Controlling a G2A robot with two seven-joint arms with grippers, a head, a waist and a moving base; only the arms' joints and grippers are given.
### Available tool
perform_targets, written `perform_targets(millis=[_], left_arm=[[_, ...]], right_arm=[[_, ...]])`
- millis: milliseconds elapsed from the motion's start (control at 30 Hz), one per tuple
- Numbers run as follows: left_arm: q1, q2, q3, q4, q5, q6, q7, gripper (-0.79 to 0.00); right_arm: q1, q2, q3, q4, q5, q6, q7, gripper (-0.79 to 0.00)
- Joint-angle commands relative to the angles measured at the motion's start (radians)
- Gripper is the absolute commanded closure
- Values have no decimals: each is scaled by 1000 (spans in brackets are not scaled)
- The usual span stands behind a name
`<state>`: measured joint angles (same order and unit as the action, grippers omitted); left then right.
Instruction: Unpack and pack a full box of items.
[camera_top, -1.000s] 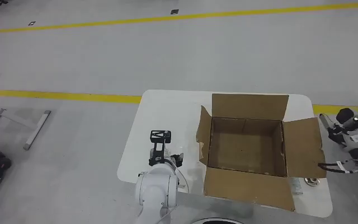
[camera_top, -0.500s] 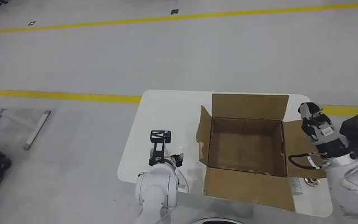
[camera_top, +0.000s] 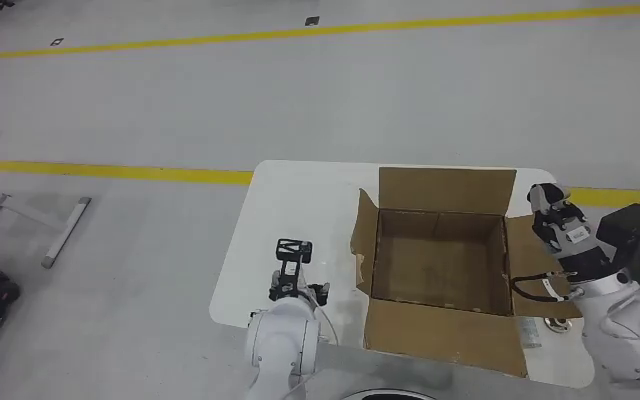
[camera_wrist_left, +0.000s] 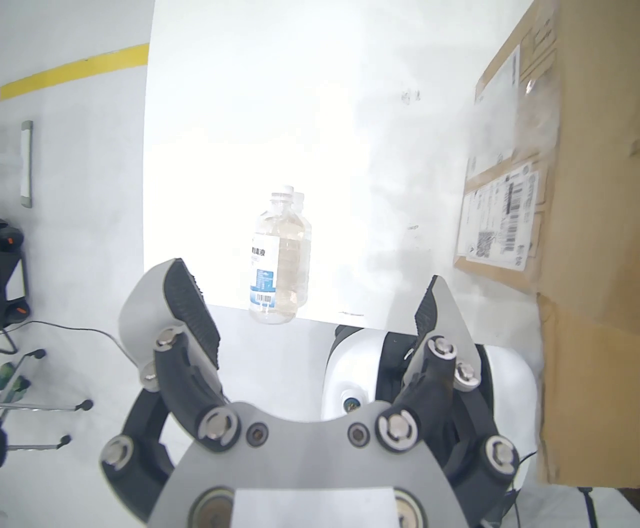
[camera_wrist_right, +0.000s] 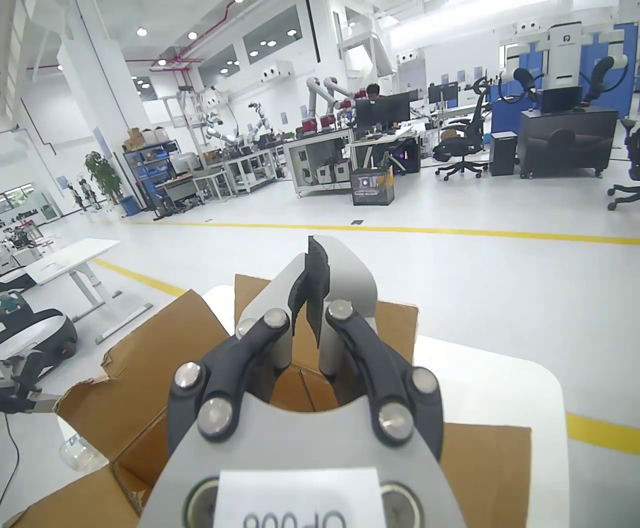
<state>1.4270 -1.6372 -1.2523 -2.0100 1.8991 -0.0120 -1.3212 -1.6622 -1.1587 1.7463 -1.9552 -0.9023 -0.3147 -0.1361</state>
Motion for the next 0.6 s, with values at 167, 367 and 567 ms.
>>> perform_targets(millis=[167, 367, 567], left_arm=[[-26, 11, 1, 140, 79, -159, -93, -785], [-53, 13, -1, 227, 115, -155, -62, -785], [-53, 13, -1, 227, 115, -155, -62, -785]], right_arm=[[0, 0, 0, 0, 0, 0, 0, 0], [0, 0, 0, 0, 0, 0, 0, 0], [0, 0, 0, 0, 0, 0, 0, 0]])
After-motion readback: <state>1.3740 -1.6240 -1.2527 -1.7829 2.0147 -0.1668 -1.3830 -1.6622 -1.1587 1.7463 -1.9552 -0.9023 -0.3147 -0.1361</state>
